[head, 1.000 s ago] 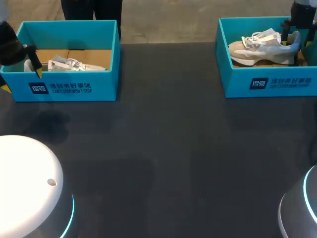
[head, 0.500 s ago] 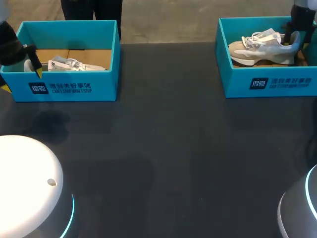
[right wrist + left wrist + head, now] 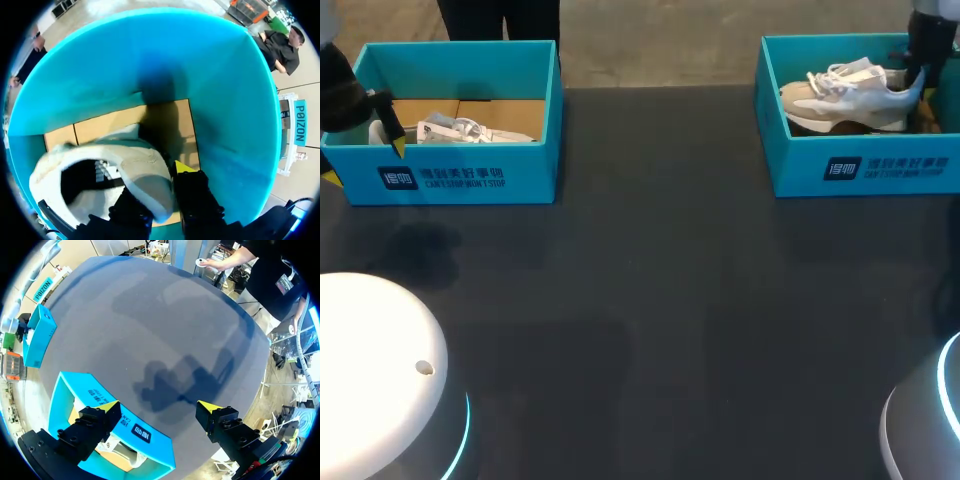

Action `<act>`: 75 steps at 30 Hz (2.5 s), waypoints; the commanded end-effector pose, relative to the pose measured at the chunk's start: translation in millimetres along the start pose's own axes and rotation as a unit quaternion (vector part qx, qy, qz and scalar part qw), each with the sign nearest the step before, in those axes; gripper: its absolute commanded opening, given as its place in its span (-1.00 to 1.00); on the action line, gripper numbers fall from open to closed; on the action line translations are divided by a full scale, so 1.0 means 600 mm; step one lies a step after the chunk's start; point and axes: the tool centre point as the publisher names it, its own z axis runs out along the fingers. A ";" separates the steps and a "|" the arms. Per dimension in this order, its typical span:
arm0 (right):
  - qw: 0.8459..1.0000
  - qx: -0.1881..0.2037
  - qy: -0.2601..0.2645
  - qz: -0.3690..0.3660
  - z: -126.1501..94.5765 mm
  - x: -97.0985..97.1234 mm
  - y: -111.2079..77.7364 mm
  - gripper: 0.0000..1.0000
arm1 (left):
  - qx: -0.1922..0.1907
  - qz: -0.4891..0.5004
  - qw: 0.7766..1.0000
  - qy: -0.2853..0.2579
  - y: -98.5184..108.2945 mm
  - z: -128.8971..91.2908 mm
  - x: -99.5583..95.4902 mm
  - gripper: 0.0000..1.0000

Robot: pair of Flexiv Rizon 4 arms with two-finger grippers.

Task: Take the shoe out of the shoebox, open the shoe tongue, remove and reinsert the insole, then place the shoe into the shoebox

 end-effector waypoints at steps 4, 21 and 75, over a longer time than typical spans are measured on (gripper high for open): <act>1.000 0.031 0.002 0.003 -0.005 -0.004 -0.002 -1.00 | -0.001 0.000 1.000 0.000 -0.001 0.000 0.001 1.00; 0.999 -0.026 0.019 0.020 -0.124 -0.058 -0.038 -1.00 | -0.001 0.000 1.000 0.000 -0.001 0.000 0.001 1.00; 0.996 -0.086 0.018 0.006 -0.327 -0.085 -0.049 -1.00 | -0.001 0.000 1.000 0.000 -0.001 0.000 0.001 1.00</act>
